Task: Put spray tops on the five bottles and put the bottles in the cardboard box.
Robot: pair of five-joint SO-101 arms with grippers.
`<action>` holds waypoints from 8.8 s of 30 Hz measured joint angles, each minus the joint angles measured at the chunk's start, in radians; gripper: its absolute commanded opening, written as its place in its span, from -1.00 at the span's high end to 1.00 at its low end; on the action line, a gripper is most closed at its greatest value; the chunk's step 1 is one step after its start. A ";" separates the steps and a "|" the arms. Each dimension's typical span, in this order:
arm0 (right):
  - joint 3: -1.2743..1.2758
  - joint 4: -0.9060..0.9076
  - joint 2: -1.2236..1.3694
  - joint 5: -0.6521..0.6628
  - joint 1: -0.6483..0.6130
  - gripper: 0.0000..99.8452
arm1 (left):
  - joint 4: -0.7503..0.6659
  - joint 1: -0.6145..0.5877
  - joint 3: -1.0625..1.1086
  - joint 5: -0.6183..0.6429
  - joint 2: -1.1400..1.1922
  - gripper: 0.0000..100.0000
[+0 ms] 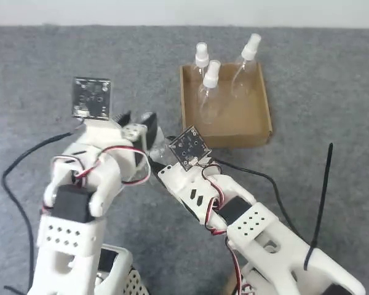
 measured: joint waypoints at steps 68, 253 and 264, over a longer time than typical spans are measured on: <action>-0.304 0.276 -0.032 -0.002 0.308 0.99 | -0.002 -0.075 0.158 -0.123 0.086 0.60; -0.600 -0.221 0.836 0.031 0.655 0.29 | -0.233 -0.032 0.543 -0.190 -0.302 0.98; -0.598 -0.219 0.793 0.031 0.660 0.30 | -0.233 -0.032 0.543 -0.190 -0.302 0.98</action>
